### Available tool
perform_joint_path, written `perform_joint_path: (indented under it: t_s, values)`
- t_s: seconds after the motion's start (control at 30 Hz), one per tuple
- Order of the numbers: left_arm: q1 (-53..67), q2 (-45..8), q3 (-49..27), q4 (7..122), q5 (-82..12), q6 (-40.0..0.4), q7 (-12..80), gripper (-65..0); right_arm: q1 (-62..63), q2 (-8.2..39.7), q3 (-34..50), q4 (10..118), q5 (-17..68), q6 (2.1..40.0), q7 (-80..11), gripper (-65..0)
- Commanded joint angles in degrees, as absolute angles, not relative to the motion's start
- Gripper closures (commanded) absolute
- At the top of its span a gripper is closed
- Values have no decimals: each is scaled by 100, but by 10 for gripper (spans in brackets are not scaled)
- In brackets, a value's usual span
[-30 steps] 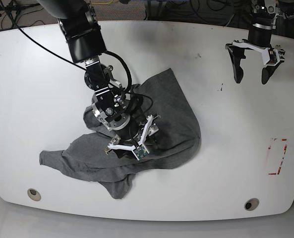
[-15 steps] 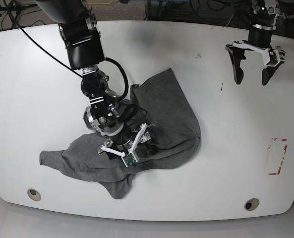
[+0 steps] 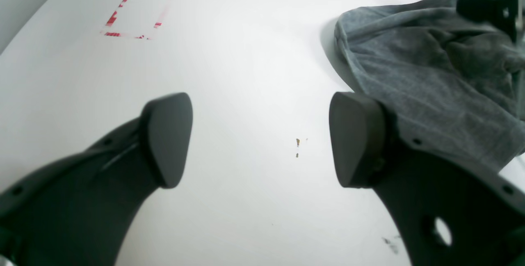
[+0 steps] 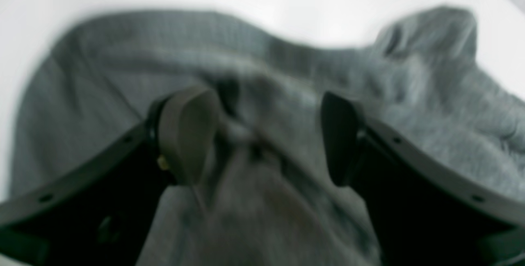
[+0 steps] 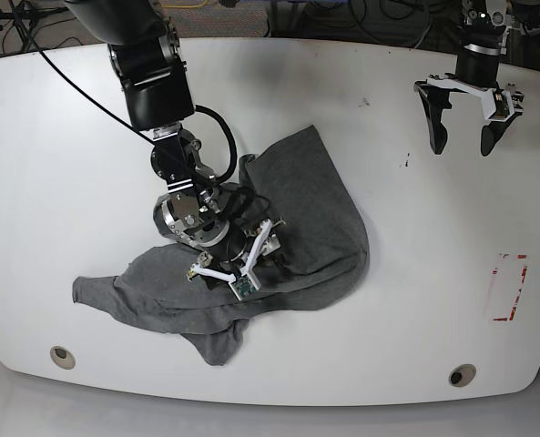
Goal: Fold the T-shirt properly
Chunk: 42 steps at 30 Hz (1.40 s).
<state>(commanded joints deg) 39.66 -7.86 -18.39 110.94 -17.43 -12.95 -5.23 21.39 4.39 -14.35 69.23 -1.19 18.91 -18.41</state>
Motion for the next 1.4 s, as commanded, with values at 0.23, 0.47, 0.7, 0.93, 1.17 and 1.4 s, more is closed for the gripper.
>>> perform_joint_path:
  t_s: [0.23, 0.47, 0.7, 0.93, 1.17, 1.4]
  values:
    - [4039, -797, -1856, 11104, -1730, -1295, -528, -489, 1428, 664, -1747, 7518, -220, 1808, -1640, -412]
    - [4111, -807, -1862, 11087, -1724, -1289, -594, -491, 386, 856, -2263, 8953, -156, 1743, -1731, -412]
    - [4055, -814, -1884, 11077, -1701, -1280, -595, -489, -284, 1111, -2789, 9708, -77, 1719, -1679, -407]
    - [4058, -788, -1888, 11048, -1688, -1276, -571, -490, 177, 915, -2838, 9317, 29, 1735, -1659, -399]
    - [4069, -771, -1888, 11039, -1683, -1289, -585, -491, 688, 437, -2417, 9073, 37, 1888, -1776, -381]
    - [4053, -758, -1882, 11029, -1691, -1278, -590, -490, 1328, -1, -2020, 8649, 38, 2019, -1861, -382]
